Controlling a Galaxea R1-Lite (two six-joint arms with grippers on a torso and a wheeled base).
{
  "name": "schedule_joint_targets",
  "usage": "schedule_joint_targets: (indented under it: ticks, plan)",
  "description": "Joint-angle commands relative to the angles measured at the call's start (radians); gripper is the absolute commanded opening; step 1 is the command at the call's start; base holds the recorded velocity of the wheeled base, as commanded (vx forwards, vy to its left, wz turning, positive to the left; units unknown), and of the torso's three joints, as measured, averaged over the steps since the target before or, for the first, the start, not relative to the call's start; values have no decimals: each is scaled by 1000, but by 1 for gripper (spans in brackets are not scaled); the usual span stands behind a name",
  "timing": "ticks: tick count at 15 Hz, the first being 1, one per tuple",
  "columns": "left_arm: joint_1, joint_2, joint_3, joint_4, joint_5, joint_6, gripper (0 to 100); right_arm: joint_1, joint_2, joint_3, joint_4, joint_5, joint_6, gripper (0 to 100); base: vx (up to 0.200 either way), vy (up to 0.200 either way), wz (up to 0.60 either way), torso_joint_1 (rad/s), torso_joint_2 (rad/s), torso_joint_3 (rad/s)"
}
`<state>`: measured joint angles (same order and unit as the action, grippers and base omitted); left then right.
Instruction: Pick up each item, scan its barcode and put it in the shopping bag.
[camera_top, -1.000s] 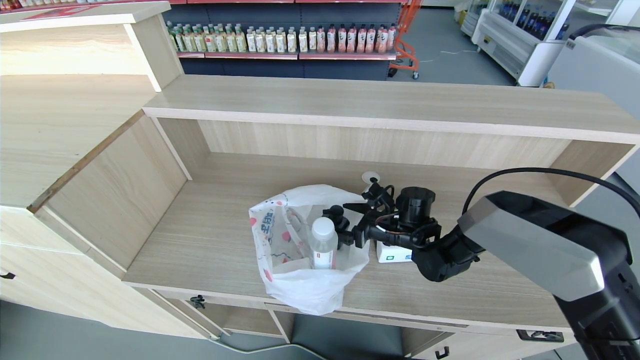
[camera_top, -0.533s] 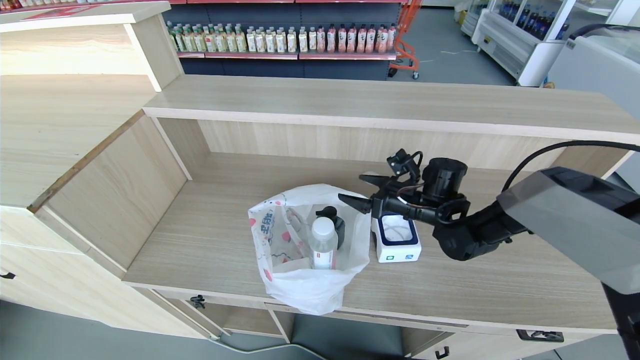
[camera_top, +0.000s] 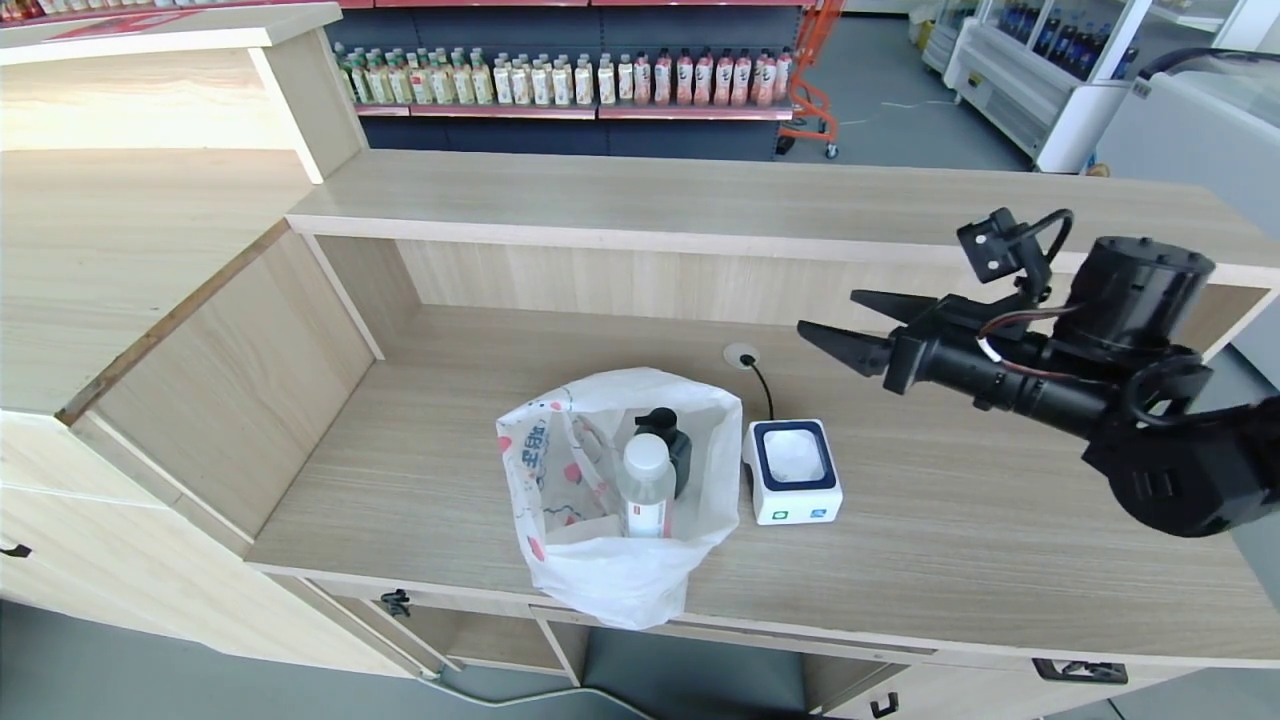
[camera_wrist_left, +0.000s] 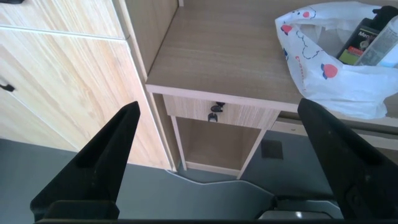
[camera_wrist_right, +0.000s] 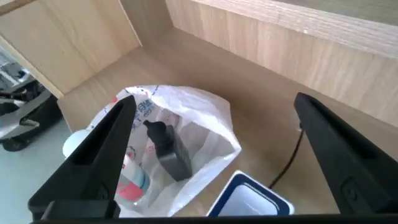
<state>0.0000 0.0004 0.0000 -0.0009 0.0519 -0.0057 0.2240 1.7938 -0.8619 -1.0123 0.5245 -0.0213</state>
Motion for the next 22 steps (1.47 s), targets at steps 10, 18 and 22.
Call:
schedule_joint_targets:
  ticks: [10, 18, 22]
  plan:
    - [0, 0, 0, -1, 0, 0, 100, -304, -950, 589, 583, -383, -82, 100, 0, 0, 0, 0, 0, 0]
    - [0, 0, 0, -1, 0, 0, 100, -250, -1551, 850, 827, -400, -85, 100, 0, 0, 0, 0, 0, 0]
    - [0, 0, 0, -1, 0, 0, 100, -259, -1729, 862, 966, -396, -77, 100, 0, 0, 0, 0, 0, 0]
